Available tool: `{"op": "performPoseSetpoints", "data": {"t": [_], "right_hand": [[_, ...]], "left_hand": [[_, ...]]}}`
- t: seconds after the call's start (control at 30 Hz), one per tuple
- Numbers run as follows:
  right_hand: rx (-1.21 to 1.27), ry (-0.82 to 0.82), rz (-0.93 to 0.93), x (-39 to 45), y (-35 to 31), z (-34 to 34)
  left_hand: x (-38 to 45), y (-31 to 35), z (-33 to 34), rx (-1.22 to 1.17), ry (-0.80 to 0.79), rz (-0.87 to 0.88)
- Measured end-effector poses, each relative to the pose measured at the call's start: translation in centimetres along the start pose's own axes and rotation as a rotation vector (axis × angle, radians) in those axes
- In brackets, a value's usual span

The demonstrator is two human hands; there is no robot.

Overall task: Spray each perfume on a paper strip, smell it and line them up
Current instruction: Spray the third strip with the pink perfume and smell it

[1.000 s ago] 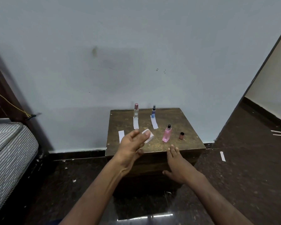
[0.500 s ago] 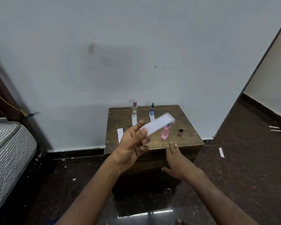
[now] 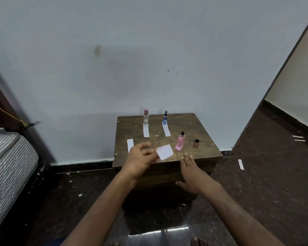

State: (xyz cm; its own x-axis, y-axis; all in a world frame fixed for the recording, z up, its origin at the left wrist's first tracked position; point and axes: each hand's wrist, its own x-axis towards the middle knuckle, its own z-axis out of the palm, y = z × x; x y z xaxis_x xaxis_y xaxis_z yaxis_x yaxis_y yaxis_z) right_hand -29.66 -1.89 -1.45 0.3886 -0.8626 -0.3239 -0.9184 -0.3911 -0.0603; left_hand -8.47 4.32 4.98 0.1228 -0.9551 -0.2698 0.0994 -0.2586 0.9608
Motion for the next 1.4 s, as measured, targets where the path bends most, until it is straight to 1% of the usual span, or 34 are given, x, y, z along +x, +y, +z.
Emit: {"op": "performPoseSetpoints", "data": {"t": [0.03, 0.07, 0.1, 0.13, 0.2, 0.27, 0.3, 0.33, 0.4, 0.43, 0.47, 0.53, 0.6, 0.7, 0.73, 0.8, 0.87, 0.93, 1.0, 1.13, 1.27, 1.4], "right_hand": [[0.006, -0.011, 0.004, -0.1, 0.1, -0.2], [0.015, -0.015, 0.011, -0.3, 0.2, -0.5], [0.033, 0.0, 0.022, -0.5, 0.3, -0.9], [0.074, 0.064, 0.025, -0.8, 0.2, -1.4], [0.219, 0.338, 0.019, -1.3, -0.1, -2.4], [0.384, 0.619, -0.058, -1.8, -0.7, -3.1], [0.436, 0.689, -0.132, -2.0, -1.1, -3.4], [0.456, 0.703, -0.215, -2.3, -1.4, -3.6], [0.429, 0.628, -0.371, -2.6, -2.0, -3.6], [0.393, 0.577, -0.42, -2.6, -2.1, -3.4], [0.356, 0.543, -0.449, -2.5, -2.3, -3.2], [0.32, 0.529, -0.464, -2.4, -2.6, -2.9], [0.381, 0.521, -0.449, -2.5, -2.9, -3.0], [0.583, 0.451, -0.366, -2.7, -2.9, -3.1], [0.7, 0.427, -0.313, -2.8, -2.8, -3.2], [1.05, 0.35, -0.183, -2.9, -2.9, -3.8], [1.412, 0.281, -0.083, -3.0, -3.1, -4.4], [1.649, 0.259, 0.019, -3.0, -3.1, -4.8], [1.753, 0.261, 0.111, -3.0, -2.9, -4.9], [1.867, 0.258, 0.235, -2.9, -2.3, -4.8], [1.934, 0.255, 0.284, -2.9, -1.8, -4.9], [1.944, 0.257, 0.287, -3.0, -1.6, -5.1]], "left_hand": [[0.3, -0.8, -0.3, 0.193, 0.136, -0.04], [0.6, -1.4, -0.6, 0.318, 0.215, -0.044], [0.9, -1.7, -0.8, 0.41, 0.246, 0.012], [0.9, -1.7, -0.8, 0.499, 0.255, 0.098], [0.9, -1.8, -0.8, 0.663, 0.261, 0.292], [0.9, -2.0, -0.9, 0.728, 0.215, 0.431], [1.0, -2.1, -0.9, 0.755, 0.172, 0.469], [1.0, -2.0, -0.8, 0.797, 0.119, 0.5], [1.2, -1.8, -0.8, 0.905, 0.017, 0.536], [1.4, -1.6, -0.8, 0.929, -0.019, 0.555], [1.4, -1.5, -0.8, 0.923, -0.044, 0.576], [1.5, -1.6, -0.9, 0.899, -0.071, 0.596], [1.5, -1.7, -1.1, 0.874, -0.082, 0.601], [1.1, -1.6, -1.3, 0.745, -0.043, 0.582], [1.0, -1.5, -1.3, 0.688, -0.023, 0.559], [0.7, -1.3, -1.4, 0.532, -0.028, 0.439], [0.5, -1.1, -1.0, 0.347, -0.132, 0.276], [0.3, -1.0, -0.2, 0.237, -0.205, 0.176], [0.0, -0.9, 0.4, 0.189, -0.229, 0.117], [-0.2, -0.9, 0.8, 0.192, -0.252, 0.07], [-0.2, -1.2, 0.9, 0.208, -0.295, 0.089], [0.0, -1.6, 0.8, 0.234, -0.226, 0.132]]}}
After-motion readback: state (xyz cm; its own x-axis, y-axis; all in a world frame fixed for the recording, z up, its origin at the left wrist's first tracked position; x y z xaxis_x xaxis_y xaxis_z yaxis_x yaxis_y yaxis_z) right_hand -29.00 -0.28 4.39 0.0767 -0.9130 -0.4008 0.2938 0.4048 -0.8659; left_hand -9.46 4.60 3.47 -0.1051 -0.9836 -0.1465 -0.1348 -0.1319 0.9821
